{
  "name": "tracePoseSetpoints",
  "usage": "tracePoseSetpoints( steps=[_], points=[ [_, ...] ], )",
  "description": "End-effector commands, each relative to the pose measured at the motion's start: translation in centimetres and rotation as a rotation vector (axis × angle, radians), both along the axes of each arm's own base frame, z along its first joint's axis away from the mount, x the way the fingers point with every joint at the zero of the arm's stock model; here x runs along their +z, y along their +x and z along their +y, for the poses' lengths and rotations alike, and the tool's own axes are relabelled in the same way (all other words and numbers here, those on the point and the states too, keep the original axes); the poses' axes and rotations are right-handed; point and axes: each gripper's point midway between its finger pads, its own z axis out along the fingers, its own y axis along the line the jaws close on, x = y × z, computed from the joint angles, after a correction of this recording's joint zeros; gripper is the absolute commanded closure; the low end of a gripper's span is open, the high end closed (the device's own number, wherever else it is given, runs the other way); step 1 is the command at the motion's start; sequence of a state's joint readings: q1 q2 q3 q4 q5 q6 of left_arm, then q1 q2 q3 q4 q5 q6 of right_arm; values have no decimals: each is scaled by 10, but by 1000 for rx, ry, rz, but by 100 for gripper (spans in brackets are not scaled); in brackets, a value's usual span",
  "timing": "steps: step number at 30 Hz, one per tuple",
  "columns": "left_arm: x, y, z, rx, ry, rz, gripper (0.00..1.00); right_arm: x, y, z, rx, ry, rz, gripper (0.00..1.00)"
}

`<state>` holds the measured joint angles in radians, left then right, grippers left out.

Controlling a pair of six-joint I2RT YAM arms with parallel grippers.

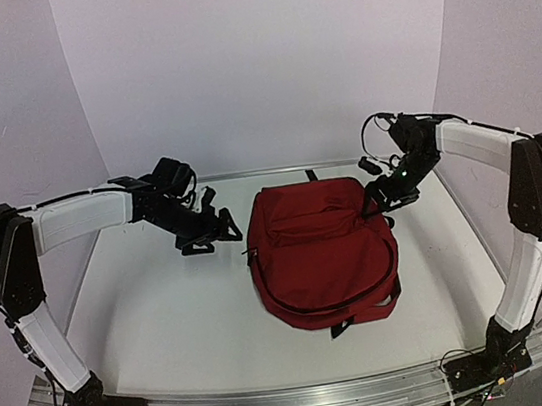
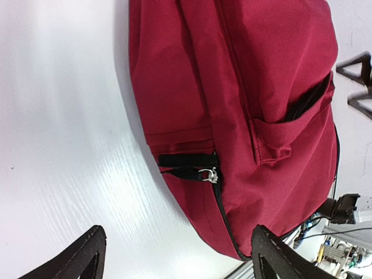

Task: Pack the student bag
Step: Adjust the student bag at the center of the board.

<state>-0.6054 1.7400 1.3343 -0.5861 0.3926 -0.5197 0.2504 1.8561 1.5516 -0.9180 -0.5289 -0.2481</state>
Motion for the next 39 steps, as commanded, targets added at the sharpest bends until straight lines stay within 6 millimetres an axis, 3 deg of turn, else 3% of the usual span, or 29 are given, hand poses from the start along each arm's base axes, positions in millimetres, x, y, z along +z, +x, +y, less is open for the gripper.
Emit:
tracePoseSetpoints(
  steps=[1,6,9,11,18,22,26,32,34,39],
  points=[
    [-10,16,-18,52,-80,26,7,-9,-36,3,40,45,129,2],
    [-27,34,-48,83,-212,97,7,-51,-36,13,63,73,253,2],
    [-38,39,-61,86,-263,128,17,-61,-31,28,79,117,283,7],
    [-38,38,-65,82,-272,129,25,-57,-33,47,117,148,278,10],
    [-36,7,-38,118,-232,128,44,-53,-61,126,266,181,230,11],
    [-42,-17,-18,141,-189,171,47,-51,-66,143,263,205,237,11],
    [-35,-26,-3,166,-163,155,42,-47,-72,135,260,183,217,8],
    [-4,-22,10,164,-83,100,15,-16,-54,92,207,131,91,2],
    [14,-16,16,158,-69,78,3,11,-39,68,172,137,40,2],
    [64,13,51,207,-37,38,0,77,-6,19,84,96,-158,2]
  ],
)
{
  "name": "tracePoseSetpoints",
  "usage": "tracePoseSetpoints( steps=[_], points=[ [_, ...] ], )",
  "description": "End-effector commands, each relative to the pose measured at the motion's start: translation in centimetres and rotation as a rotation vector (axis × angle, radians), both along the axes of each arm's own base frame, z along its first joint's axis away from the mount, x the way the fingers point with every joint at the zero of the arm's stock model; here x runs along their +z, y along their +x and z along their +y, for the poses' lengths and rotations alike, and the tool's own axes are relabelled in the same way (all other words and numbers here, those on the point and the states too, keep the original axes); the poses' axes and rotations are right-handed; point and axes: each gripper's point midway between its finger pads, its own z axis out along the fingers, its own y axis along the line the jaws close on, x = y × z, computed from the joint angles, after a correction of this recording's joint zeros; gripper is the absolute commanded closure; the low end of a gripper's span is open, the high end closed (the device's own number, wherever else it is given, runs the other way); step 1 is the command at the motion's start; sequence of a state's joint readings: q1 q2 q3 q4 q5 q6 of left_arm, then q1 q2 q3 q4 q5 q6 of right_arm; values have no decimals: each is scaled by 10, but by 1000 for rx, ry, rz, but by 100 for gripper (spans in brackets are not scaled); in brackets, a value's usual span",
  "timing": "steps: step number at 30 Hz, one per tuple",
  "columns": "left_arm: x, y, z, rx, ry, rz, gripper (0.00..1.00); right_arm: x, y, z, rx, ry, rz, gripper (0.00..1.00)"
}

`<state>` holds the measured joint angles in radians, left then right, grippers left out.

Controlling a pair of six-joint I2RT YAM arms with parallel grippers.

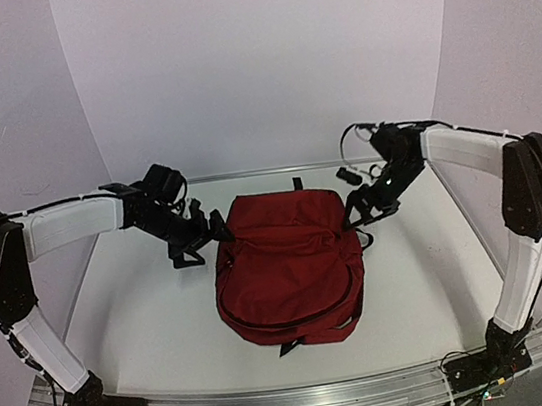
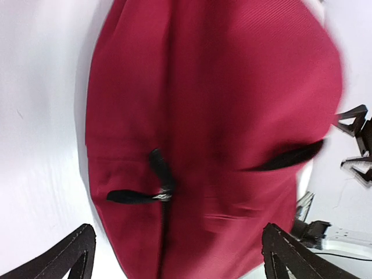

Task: Pack the student bag
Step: Adjust the student bag at the center of the board, then reset both arms

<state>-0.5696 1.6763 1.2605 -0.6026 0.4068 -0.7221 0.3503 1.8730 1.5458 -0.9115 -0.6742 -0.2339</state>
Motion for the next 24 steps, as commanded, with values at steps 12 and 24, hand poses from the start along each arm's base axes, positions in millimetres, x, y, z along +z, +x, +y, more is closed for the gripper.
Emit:
tracePoseSetpoints(
  steps=[12,24],
  points=[
    [99,41,166,276,122,-146,0,66,29,-143,-308,-78,-230,2],
    [32,3,170,342,80,-8,0,36,12,-168,-408,-89,-167,2]
  ],
)
